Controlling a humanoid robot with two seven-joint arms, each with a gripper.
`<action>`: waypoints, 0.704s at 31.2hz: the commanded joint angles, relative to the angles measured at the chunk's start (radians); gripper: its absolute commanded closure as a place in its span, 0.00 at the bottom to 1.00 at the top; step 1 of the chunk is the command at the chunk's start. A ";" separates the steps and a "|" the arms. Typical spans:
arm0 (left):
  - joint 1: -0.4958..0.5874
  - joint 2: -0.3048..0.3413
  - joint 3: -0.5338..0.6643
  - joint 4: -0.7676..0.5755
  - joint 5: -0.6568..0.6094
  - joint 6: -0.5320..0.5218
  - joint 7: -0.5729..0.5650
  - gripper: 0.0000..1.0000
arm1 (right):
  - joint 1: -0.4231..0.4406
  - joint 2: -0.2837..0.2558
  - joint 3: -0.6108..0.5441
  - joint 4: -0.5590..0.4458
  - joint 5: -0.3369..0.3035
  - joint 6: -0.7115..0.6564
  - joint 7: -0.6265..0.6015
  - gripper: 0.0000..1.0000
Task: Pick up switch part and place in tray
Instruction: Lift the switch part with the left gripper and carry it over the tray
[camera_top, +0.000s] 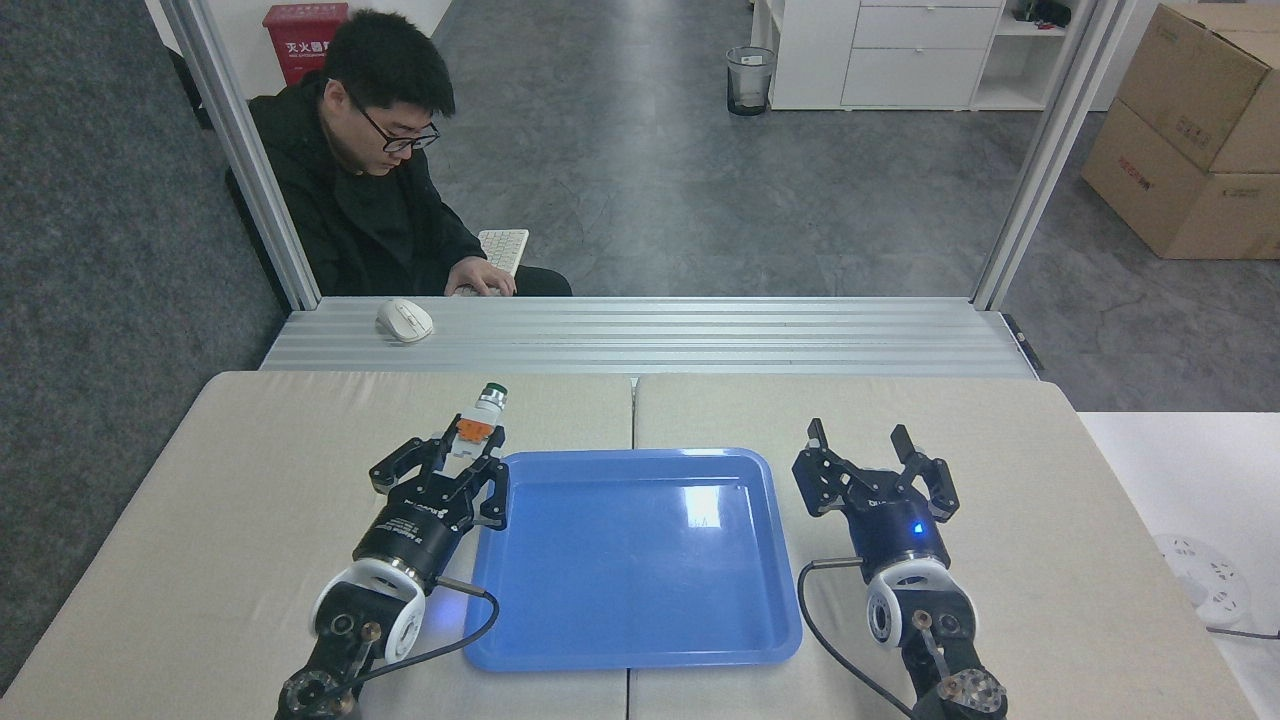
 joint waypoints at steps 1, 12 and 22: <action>-0.023 -0.078 -0.321 -0.049 -0.112 -0.017 -0.073 1.00 | 0.000 0.000 0.000 0.000 0.002 0.001 0.000 0.00; -0.026 -0.083 -0.366 0.159 -0.179 -0.023 -0.138 1.00 | 0.000 0.000 0.000 0.000 0.000 0.001 0.000 0.00; -0.031 -0.081 -0.353 0.160 -0.175 -0.012 -0.139 0.77 | 0.000 0.000 0.000 0.000 0.000 0.001 0.000 0.00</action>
